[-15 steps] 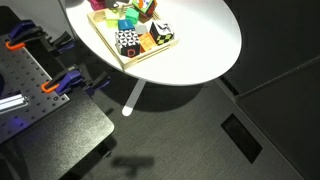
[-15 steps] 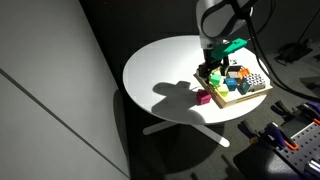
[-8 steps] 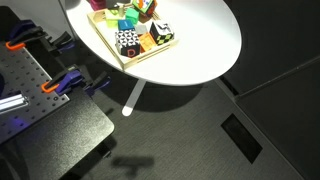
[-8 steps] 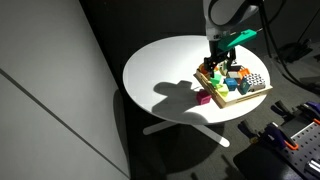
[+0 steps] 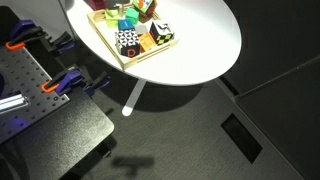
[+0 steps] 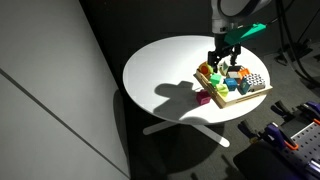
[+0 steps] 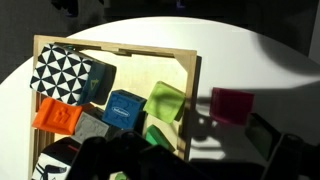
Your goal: Remove the pink block from the crate and put it on the table
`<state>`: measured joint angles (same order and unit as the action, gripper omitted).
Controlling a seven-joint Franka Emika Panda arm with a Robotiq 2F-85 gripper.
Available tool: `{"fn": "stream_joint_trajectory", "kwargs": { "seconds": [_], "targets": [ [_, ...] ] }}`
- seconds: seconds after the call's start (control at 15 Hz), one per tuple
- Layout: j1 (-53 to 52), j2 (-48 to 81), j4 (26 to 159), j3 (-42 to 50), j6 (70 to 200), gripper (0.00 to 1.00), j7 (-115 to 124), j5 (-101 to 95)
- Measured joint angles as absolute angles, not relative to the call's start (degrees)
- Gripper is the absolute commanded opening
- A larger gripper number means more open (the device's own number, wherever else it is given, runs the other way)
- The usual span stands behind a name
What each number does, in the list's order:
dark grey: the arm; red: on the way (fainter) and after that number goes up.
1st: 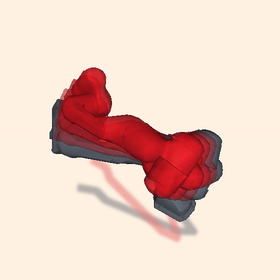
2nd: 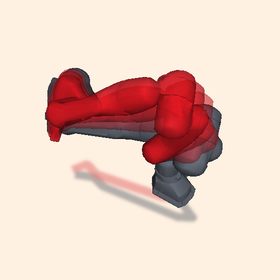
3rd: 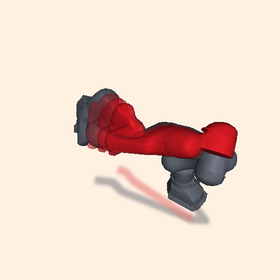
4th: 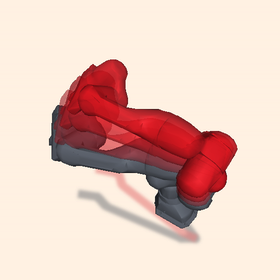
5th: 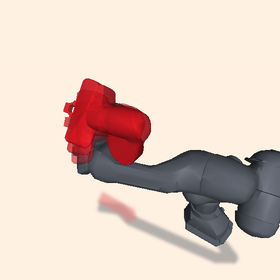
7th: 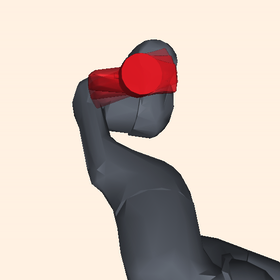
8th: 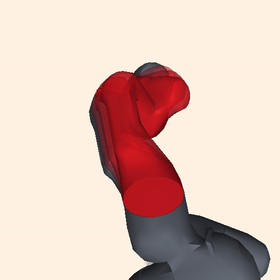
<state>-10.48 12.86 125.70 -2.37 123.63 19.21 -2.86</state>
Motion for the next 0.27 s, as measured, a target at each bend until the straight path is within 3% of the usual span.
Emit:
{"fn": "stream_joint_trajectory", "kwargs": {
  "seconds": [0.27],
  "targets": [
    [-10.5, 13.3, 125.7, -2.5, 123.6, 1.0, 19.2, -2.9]
  ]
}}
